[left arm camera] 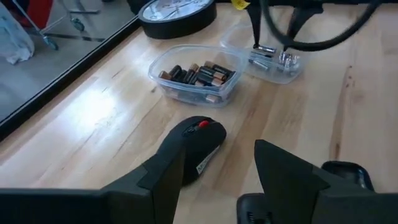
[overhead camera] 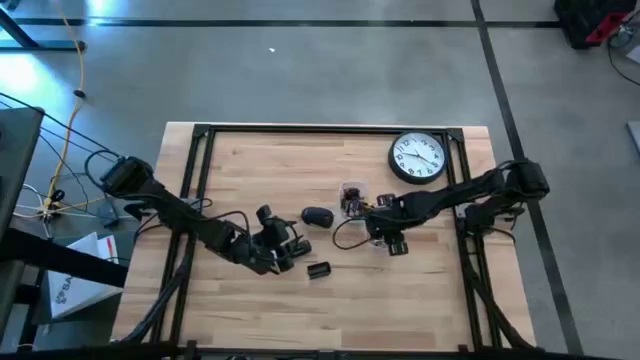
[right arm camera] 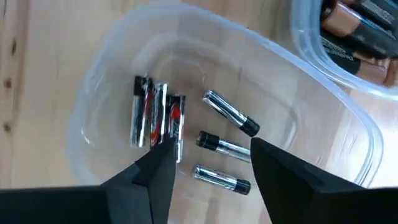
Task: Insert battery
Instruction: Insert the silver battery into the remote battery compartment
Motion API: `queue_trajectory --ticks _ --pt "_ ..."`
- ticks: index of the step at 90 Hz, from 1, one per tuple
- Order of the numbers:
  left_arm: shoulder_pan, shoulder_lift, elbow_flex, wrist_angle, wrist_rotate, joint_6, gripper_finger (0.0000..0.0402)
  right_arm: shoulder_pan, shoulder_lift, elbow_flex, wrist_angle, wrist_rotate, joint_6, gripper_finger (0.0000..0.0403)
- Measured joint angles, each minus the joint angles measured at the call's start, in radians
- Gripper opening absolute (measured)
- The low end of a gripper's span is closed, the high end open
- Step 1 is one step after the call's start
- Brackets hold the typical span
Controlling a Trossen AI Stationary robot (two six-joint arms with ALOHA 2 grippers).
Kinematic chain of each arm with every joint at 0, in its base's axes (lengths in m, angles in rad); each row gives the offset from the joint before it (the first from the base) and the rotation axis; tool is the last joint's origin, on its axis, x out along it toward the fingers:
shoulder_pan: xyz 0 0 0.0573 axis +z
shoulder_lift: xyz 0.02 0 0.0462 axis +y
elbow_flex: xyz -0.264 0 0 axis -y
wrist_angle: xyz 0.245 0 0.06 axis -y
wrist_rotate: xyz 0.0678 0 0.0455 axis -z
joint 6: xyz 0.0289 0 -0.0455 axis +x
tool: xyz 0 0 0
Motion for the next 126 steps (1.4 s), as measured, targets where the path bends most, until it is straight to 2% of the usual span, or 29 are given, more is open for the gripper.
queue_trajectory --ticks 24,51,71,83,116,126 --pt "0.007 0.0 0.0 -0.003 0.0 0.018 0.0178 0.0 0.0 0.0 0.037 0.051 -0.149 0.0174" --pt "0.027 0.0 0.0 -0.003 0.0 0.024 0.0178 -0.035 0.06 0.0 0.036 -0.006 -0.138 0.0174" --pt "0.027 0.0 0.0 0.004 -0.028 0.087 0.0178 -0.038 0.114 0.004 0.051 0.01 -0.164 0.0167" --pt "0.039 0.0 0.001 0.027 -0.08 0.13 0.0178 -0.05 0.114 0.004 0.06 0.012 -0.165 0.0139" --pt "0.113 0.0 0.001 0.081 -0.085 0.209 0.0178 -0.09 0.116 0.001 0.077 -0.01 -0.183 0.0015" --pt "0.127 0.0 0.001 0.081 -0.085 0.209 0.0178 -0.094 0.116 0.001 0.077 -0.01 -0.163 0.0005"
